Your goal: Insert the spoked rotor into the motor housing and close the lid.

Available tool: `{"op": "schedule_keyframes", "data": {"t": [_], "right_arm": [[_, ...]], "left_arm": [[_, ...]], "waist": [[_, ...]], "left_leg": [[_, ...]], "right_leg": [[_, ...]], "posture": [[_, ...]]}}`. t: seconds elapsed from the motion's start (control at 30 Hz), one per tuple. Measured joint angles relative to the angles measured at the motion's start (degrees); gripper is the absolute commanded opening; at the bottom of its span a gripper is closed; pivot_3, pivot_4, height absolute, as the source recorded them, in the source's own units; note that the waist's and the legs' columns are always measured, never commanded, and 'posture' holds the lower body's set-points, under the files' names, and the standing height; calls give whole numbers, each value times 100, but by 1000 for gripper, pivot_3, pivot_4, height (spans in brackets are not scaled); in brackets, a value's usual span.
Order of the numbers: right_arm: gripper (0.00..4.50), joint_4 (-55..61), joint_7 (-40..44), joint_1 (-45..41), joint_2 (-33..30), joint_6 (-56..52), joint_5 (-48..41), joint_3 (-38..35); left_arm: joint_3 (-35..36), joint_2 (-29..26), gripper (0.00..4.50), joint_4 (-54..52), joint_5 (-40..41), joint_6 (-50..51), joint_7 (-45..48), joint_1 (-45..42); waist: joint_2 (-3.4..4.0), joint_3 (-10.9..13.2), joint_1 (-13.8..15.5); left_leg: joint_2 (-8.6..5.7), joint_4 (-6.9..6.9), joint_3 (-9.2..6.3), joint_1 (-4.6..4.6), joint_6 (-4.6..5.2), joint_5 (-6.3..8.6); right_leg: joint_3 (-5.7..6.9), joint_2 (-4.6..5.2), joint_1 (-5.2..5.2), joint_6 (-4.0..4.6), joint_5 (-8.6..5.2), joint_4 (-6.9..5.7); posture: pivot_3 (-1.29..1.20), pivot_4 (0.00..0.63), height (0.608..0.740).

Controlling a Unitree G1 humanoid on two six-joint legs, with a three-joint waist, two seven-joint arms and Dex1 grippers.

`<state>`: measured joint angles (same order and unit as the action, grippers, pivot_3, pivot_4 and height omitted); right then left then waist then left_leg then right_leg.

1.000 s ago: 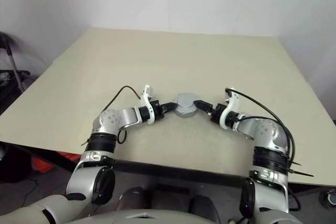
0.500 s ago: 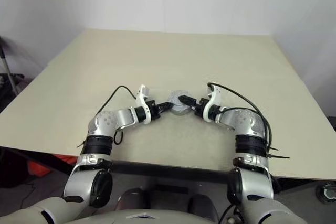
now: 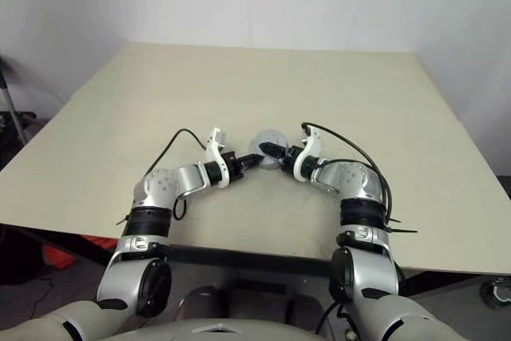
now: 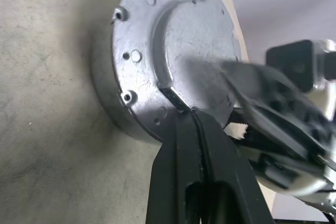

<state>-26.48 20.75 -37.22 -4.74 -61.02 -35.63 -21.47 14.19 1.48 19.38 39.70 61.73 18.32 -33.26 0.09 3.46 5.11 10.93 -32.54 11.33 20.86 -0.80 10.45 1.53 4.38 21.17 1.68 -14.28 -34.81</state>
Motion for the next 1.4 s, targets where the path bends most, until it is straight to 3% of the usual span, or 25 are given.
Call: {"op": "schedule_keyframes", "data": {"t": [0.07,0.2,0.43,0.67,0.93,1.07,1.4], "right_arm": [[2294,-14,40,-29,9,73,-70,-81],[2117,-14,19,-120,-3,84,-48,-56],[2114,-24,-73,-137,15,14,-89,-159],[2114,-861,-1060,-712,210,-234,-640,-1325],[2114,-768,-1614,-1064,447,-637,-1212,-1702],[2114,-625,-1933,-1295,626,-757,-1522,-1833],[2114,-598,-2333,-1565,761,-823,-1897,-1875]], "left_arm": [[6,-8,0,-66,30,-35,29,-11],[3,-30,0,-84,26,-69,24,-9],[115,-36,0,-192,110,-170,40,137],[902,-215,0,-561,809,-306,158,231],[1417,-343,0,-1144,1210,-634,-5,866],[1618,-291,902,-1212,1336,-918,-212,1017],[1674,-147,4286,-1456,2092,-978,-282,1151]], "waist": [[3,-2,23],[7,-4,47],[7,-4,38],[9,1,33],[7,3,57],[5,4,59],[3,5,68]], "left_leg": [[-1,1,0,2,2,1],[-4,4,-1,2,3,2],[-3,4,-2,3,2,1],[-2,4,0,72,1,0],[-3,-21,-11,138,48,12],[-3,-23,-13,136,34,19],[-5,-51,-16,123,22,13]], "right_leg": [[0,0,0,1,0,1],[2,0,-1,1,0,3],[2,0,1,0,0,2],[3,-5,81,-8,8,-9],[15,-9,124,-25,20,-19],[15,-9,121,-28,21,-24],[7,-8,109,-42,29,-52]], "posture": [[0,0,740],[0,0,740],[0,0,740],[0,0,740],[0,0,740],[0,0,740],[0,0,740]]}}
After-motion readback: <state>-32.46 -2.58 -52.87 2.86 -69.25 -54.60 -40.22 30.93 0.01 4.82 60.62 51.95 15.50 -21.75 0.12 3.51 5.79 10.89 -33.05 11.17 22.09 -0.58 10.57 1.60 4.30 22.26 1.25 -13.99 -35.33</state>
